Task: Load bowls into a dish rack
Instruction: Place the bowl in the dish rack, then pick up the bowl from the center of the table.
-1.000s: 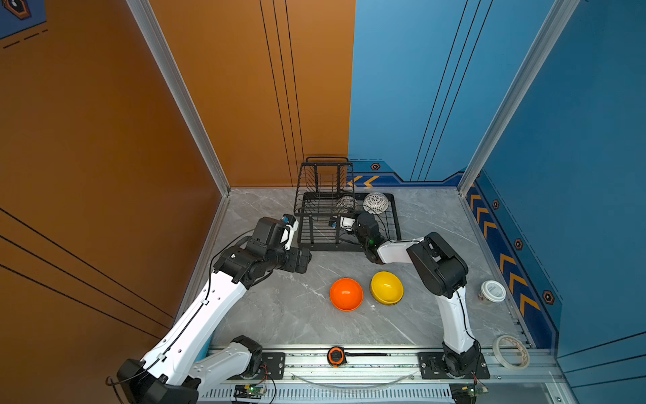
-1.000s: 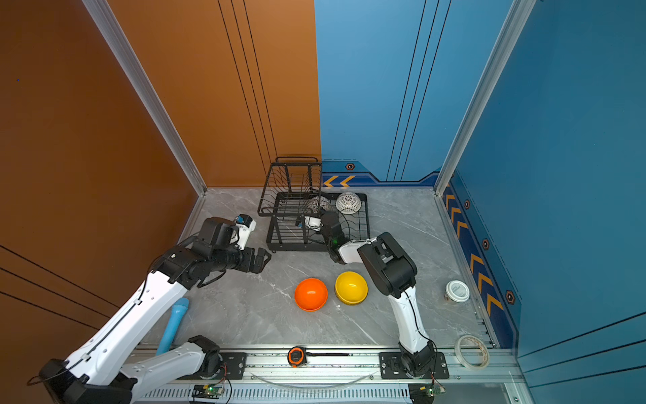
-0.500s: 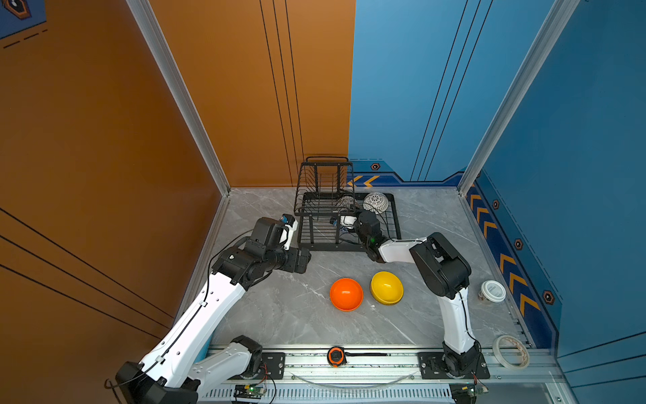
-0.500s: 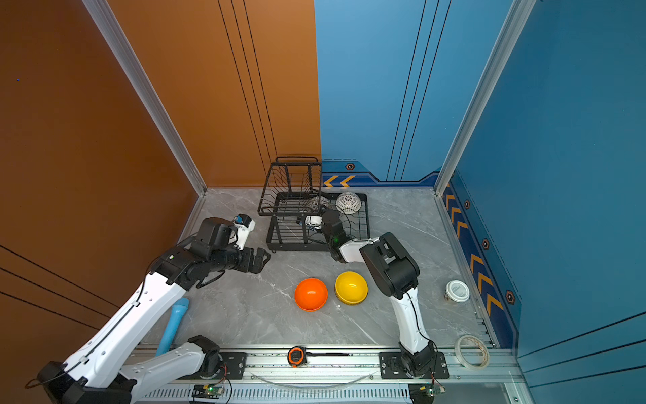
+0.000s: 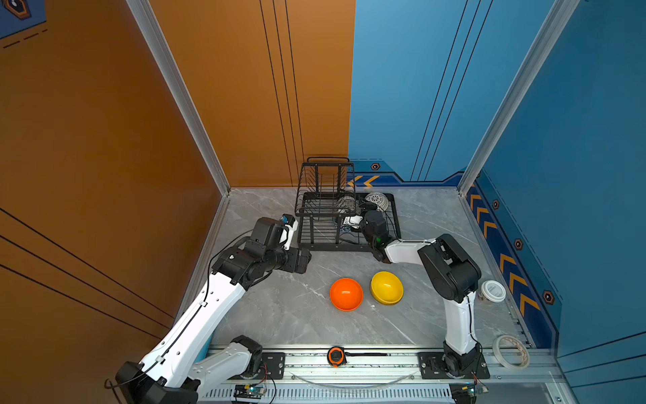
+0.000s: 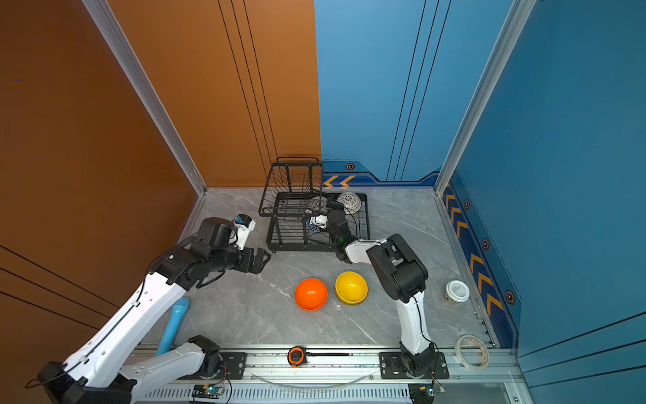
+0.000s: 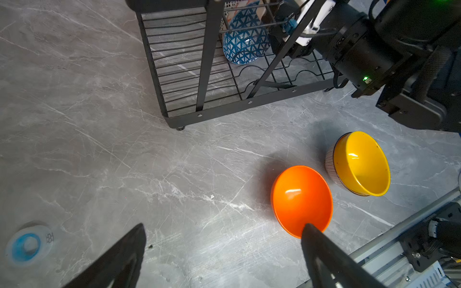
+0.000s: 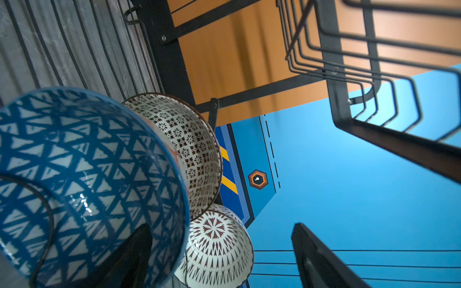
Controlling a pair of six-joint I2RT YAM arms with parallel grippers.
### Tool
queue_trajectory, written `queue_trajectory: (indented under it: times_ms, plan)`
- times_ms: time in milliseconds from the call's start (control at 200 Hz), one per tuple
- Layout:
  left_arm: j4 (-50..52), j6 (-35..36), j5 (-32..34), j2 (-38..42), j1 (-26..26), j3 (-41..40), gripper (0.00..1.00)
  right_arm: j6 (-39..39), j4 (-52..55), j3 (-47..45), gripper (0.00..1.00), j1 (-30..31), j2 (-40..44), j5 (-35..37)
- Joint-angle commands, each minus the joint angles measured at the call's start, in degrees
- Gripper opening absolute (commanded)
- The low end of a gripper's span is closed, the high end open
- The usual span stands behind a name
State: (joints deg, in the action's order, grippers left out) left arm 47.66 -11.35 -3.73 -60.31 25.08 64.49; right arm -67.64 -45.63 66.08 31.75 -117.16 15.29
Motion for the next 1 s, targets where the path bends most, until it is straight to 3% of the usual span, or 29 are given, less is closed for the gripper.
queue_trajectory:
  times_ms: [0, 611, 841, 901, 996]
  plan:
    - [0.8, 0.9, -0.9, 0.7, -0.7, -0.9, 0.98, 0.5, -2.6, -1.8, 0.87, -0.1, 3.5, 0.4]
    - [0.8, 0.3, -1.2, 3.4, -1.0, -1.5, 0.98, -1.6, -1.4, -9.8, 0.9, -2.7, 11.2, 2.9]
    - [0.8, 0.1, -1.3, 4.4, -0.9, -2.3, 0.98, 5.6, 6.4, -14.7, 0.91, -3.0, 19.8, 3.2]
    - [0.8, 0.0, -1.3, 4.9, -0.7, -2.5, 0.98, 8.6, 8.0, -16.2, 1.0, -2.9, 22.6, 3.5]
    - [0.7, -0.5, -1.5, 5.8, -0.4, -3.0, 0.98, 12.2, 8.9, -18.6, 1.0, -2.3, 26.8, 6.2]
